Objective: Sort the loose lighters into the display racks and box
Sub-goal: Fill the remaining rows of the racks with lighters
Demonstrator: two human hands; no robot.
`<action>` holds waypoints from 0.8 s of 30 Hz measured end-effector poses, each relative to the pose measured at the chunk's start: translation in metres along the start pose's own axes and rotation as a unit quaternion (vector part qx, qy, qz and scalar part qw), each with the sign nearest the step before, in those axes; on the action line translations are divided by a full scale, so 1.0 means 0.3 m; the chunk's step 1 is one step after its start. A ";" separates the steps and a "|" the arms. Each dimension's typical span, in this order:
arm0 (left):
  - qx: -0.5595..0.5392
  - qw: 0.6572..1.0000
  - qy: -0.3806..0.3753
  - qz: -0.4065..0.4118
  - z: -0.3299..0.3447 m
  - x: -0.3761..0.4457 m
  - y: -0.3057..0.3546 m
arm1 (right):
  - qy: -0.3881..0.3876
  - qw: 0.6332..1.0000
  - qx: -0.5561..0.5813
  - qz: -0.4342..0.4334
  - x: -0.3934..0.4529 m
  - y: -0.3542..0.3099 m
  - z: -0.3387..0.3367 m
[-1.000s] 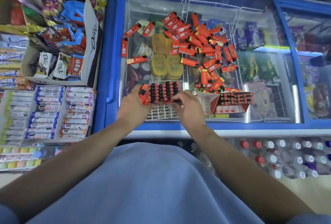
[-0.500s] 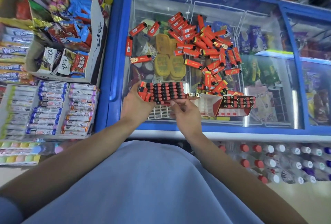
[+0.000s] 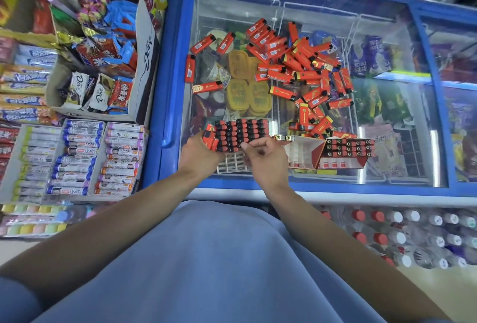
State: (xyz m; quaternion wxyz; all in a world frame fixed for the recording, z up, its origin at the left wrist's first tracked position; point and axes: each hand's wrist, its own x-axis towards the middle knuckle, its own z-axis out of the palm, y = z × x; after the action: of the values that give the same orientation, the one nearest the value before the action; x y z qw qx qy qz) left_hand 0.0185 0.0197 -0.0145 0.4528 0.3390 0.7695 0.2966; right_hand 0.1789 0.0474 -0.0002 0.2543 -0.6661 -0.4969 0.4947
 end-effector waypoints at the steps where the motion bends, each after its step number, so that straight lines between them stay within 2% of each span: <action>1: -0.004 1.000 0.000 0.004 -0.001 0.012 0.006 | -0.008 1.000 0.006 0.002 0.007 -0.004 0.001; 7: -0.023 0.999 -0.025 0.014 -0.022 0.056 0.022 | -0.029 0.999 0.035 0.011 0.003 -0.016 -0.011; 12: -0.113 0.993 -0.033 -0.020 -0.088 -0.048 0.051 | -0.023 0.999 0.012 -0.029 -0.042 -0.035 -0.043; 15: -0.109 0.991 -0.059 -0.051 -0.113 -0.129 0.063 | -0.086 0.994 -0.004 -0.067 -0.073 -0.093 -0.052; 18: -0.071 0.993 -0.086 -0.024 -0.104 -0.182 0.075 | -0.172 0.982 -0.019 -0.072 -0.093 -0.159 -0.036; 20: -0.044 0.994 -0.098 0.002 -0.089 -0.194 0.080 | -0.200 0.975 -0.070 -0.070 -0.094 -0.181 -0.025; 22: -0.029 0.993 -0.113 0.020 -0.074 -0.199 0.093 | -0.222 0.969 -0.094 -0.047 -0.093 -0.189 -0.024; 24: -0.035 0.991 -0.131 0.018 -0.065 -0.200 0.103 | -0.219 0.975 -0.047 -0.004 -0.093 -0.188 -0.032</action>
State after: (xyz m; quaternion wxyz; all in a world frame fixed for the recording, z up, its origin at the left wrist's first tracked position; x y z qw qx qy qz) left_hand 0.0304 -0.0123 0.0468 0.5559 0.3732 0.6862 0.2843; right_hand 0.1640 0.0445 0.0615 0.1097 -0.5506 -0.5664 0.6034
